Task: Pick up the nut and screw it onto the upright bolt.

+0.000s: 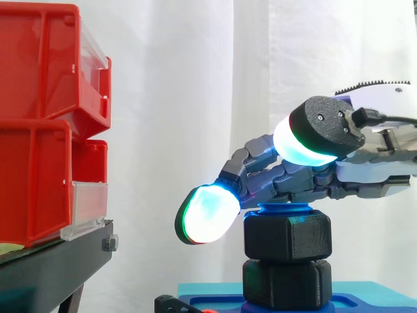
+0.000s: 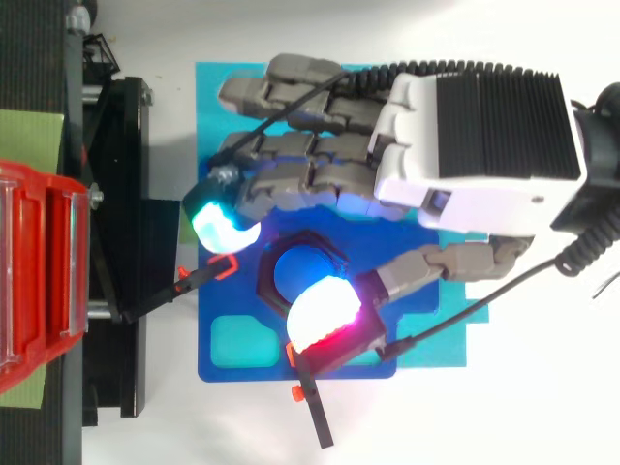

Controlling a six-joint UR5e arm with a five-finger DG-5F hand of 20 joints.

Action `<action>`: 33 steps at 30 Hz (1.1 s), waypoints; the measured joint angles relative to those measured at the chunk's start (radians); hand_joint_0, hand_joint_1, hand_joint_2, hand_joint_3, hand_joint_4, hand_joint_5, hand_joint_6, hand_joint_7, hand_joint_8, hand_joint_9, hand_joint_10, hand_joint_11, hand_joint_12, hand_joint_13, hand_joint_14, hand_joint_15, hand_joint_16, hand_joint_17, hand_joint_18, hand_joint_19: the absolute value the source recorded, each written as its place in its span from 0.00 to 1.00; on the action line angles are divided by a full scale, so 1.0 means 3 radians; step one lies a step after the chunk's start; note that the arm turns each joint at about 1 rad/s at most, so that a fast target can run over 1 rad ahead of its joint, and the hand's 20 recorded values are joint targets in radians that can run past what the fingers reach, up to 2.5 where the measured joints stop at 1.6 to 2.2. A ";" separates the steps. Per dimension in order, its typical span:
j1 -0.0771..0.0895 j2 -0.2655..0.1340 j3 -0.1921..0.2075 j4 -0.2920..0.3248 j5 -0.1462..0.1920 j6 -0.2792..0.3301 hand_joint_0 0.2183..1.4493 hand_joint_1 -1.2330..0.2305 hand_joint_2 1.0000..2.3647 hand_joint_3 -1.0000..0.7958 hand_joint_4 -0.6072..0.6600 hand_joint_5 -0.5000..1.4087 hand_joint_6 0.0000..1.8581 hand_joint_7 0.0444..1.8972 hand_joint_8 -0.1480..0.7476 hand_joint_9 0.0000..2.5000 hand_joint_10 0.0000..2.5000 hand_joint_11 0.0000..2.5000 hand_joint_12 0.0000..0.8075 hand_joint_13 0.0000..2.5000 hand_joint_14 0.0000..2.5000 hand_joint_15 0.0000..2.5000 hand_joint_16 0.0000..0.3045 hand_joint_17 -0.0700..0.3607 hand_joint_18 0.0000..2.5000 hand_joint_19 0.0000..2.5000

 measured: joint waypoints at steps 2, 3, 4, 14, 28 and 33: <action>0.0020 0.0000 0.0000 0.0000 0.0014 0.0001 0.20 0.71 0.00 0.28 0.57 0.18 0.27 0.36 0.39 0.09 0.00 0.00 0.40 0.01 0.00 0.00 0.14 0.38 0.00 0.00; 0.0031 0.0001 0.0000 0.0001 0.0024 0.0002 0.20 0.71 0.00 0.28 0.58 0.18 0.27 0.37 0.39 0.09 0.00 0.00 0.40 0.01 0.00 0.00 0.14 0.38 0.00 0.00; 0.0038 0.0000 0.0000 0.0001 0.0032 0.0003 0.20 0.72 0.00 0.28 0.58 0.18 0.27 0.38 0.39 0.09 0.00 0.00 0.40 0.01 0.00 0.00 0.14 0.38 0.00 0.00; 0.0063 -0.0001 -0.0001 0.0001 0.0056 0.0010 0.20 0.70 0.00 0.28 0.62 0.18 0.27 0.42 0.42 0.11 0.00 0.00 0.40 0.02 0.00 0.00 0.14 0.38 0.00 0.00; -0.0001 -0.0003 -0.0001 -0.0009 0.0016 0.0001 0.22 0.67 0.00 0.28 0.64 0.20 0.27 0.54 0.44 0.16 0.00 0.00 0.38 0.06 0.00 0.00 0.12 0.36 0.00 0.00; -0.0062 -0.0003 -0.0001 -0.0009 -0.0046 -0.0005 0.22 0.65 0.00 0.28 0.63 0.21 0.27 0.60 0.45 0.17 0.00 0.00 0.38 0.07 0.00 0.00 0.12 0.35 0.00 0.00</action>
